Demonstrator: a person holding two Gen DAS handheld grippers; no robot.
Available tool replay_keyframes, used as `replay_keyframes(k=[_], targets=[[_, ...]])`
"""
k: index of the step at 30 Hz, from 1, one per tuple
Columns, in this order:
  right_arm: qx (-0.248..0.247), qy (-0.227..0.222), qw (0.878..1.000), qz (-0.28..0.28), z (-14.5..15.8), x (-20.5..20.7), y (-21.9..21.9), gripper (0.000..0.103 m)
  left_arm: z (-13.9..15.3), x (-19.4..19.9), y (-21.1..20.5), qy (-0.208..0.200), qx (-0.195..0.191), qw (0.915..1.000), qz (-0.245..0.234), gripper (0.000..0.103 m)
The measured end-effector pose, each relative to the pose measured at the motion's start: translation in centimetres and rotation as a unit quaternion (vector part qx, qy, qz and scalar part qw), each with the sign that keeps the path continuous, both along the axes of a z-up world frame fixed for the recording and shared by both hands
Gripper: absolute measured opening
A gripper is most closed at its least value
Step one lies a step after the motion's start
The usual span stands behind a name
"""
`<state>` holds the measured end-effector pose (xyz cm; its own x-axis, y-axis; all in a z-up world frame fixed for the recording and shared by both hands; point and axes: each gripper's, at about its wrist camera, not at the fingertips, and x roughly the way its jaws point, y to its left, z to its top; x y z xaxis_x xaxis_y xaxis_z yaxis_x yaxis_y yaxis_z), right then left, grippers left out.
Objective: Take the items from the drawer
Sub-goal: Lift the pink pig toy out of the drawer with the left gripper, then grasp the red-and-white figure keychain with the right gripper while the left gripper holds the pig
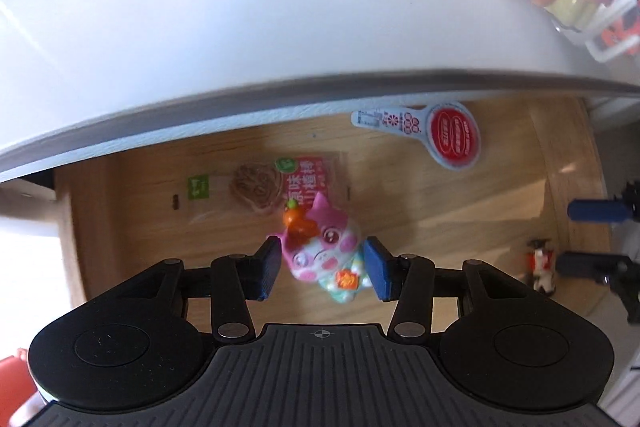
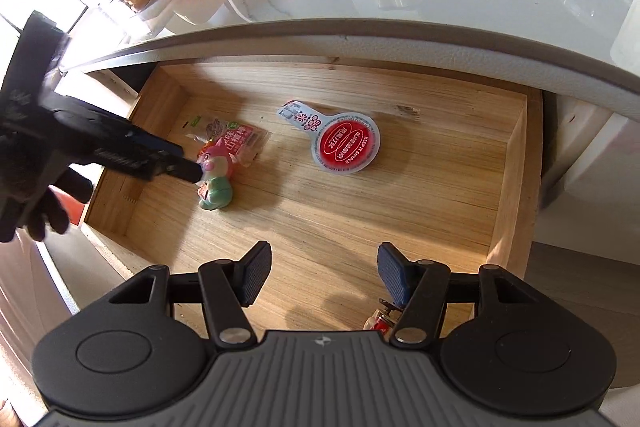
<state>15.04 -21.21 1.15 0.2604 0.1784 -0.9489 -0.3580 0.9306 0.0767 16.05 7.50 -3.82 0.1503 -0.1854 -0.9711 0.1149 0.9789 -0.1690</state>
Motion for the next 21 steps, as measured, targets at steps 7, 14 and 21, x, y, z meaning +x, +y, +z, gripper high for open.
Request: replay_keyframes(k=[7,14,21], targets=[[0.0,-0.001,1.0,-0.004,0.2,-0.1,0.1,0.059,-1.5,0.3,-1.6,-0.009,0.025,0.9997,0.001,0.052],[-0.007,-0.003,1.0,-0.011,0.2,-0.1,0.2,0.059,-1.5,0.2,-2.1,0.008,0.012,0.9997,-0.018,0.047],[-0.036,-0.011,0.999,-0.019,0.3,-0.3,0.7,0.059,2.5,-2.2,-0.7,-0.028,-0.053,0.9977,-0.03,0.046]])
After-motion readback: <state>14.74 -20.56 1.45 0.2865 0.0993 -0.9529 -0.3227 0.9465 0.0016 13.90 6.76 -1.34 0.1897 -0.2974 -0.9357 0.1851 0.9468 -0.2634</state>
